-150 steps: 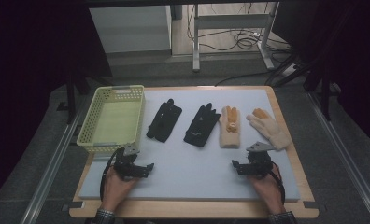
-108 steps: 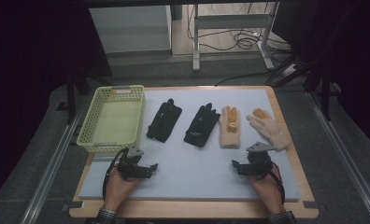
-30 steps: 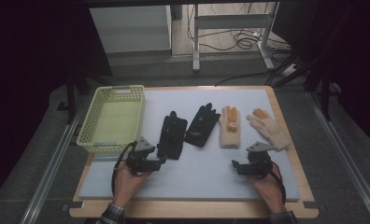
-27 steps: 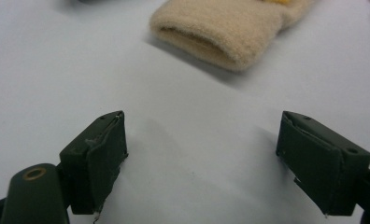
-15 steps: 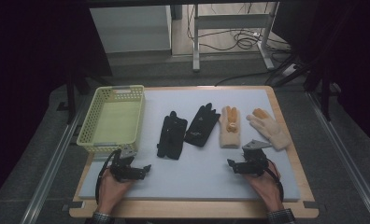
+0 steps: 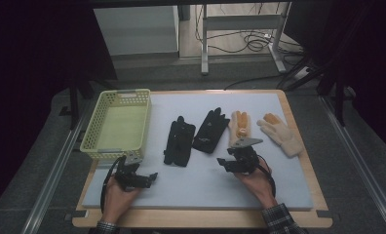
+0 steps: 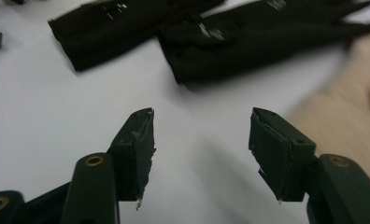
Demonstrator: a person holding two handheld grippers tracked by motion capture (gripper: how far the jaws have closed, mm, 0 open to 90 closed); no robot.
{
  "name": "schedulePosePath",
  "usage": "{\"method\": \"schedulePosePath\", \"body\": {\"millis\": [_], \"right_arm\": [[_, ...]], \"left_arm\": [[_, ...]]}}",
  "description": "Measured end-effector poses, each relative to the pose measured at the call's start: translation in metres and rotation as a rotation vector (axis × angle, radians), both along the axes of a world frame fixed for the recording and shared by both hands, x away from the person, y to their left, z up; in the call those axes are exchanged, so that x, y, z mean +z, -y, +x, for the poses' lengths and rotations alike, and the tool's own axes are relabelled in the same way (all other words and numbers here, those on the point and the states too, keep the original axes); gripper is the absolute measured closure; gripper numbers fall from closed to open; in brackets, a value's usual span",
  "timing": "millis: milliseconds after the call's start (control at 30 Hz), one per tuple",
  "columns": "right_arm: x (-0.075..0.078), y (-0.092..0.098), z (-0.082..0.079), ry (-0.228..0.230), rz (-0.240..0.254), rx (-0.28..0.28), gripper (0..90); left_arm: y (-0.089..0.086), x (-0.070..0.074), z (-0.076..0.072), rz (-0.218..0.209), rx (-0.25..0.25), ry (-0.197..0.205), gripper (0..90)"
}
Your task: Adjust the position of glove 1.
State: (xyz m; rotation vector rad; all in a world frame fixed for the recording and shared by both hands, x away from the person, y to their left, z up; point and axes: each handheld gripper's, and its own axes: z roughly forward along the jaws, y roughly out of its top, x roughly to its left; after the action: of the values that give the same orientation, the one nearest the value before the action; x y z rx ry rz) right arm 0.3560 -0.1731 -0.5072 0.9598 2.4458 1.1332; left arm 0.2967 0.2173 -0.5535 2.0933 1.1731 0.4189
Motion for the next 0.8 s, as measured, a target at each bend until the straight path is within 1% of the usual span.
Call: {"method": "schedulePosePath", "body": {"millis": [67,133,167,233,267,300,333,367,400,433,467,500,600,633,667,733,800], "right_arm": [[0.002,-0.015,0.007,-0.001,-0.003,0.025,40.3],[0.003,-0.024,0.011,0.0,0.001,0.04,40.3],[0.003,-0.034,0.016,-0.002,0.001,0.056,40.2],[0.003,-0.046,0.022,0.0,-0.007,0.069,39.7],[0.002,-0.056,0.028,-0.003,-0.01,0.078,39.5],[0.002,-0.056,0.028,-0.003,-0.01,0.078,39.5],[0.001,-0.069,0.035,-0.003,-0.017,0.091,39.0],[0.001,-0.069,0.035,-0.003,-0.017,0.091,39.0],[0.0,-0.082,0.041,-0.001,-0.019,0.103,38.4],[0.0,-0.082,0.041,-0.001,-0.019,0.103,38.4],[-0.001,-0.089,0.043,-0.001,-0.021,0.111,38.3],[-0.002,-0.103,0.049,0.002,-0.027,0.127,37.7],[-0.004,-0.12,0.056,-0.003,-0.041,0.145,34.8],[-0.004,-0.12,0.056,-0.003,-0.041,0.145,34.8],[-0.006,-0.131,0.062,-0.012,-0.04,0.145,30.8],[-0.01,-0.14,0.068,-0.021,-0.039,0.151,27.7],[-0.014,-0.147,0.073,-0.021,-0.06,0.156,26.6]], "left_arm": [[0.0,0.0,0.0,0.0,0.0,0.001,5.8],[0.0,0.0,0.0,0.0,0.0,0.001,5.8],[0.0,0.0,0.0,0.0,0.0,0.001,5.8],[0.0,0.0,0.0,0.0,0.001,0.002,5.8],[0.0,0.0,0.0,0.0,0.0,0.002,5.8],[0.0,0.0,0.0,0.0,0.0,0.002,5.9],[0.0,0.0,0.0,0.0,0.0,0.002,5.9],[0.0,0.0,0.0,0.0,0.0,0.002,5.9],[0.0,0.0,0.0,0.0,0.0,0.002,5.9],[0.0,0.0,0.0,0.0,0.0,0.002,5.9],[0.0,0.0,0.0,0.0,0.0,0.002,5.9],[0.0,0.0,0.0,0.0,0.0,0.003,5.9],[0.0,0.0,0.0,-0.001,0.0,0.003,5.9],[0.0,0.0,0.0,-0.001,0.0,0.003,5.9],[0.0,0.0,0.0,-0.001,0.0,0.003,5.9],[0.0,0.0,0.0,-0.001,0.0,0.003,6.0],[0.0,0.0,0.0,0.0,-0.001,0.002,6.0]]}}
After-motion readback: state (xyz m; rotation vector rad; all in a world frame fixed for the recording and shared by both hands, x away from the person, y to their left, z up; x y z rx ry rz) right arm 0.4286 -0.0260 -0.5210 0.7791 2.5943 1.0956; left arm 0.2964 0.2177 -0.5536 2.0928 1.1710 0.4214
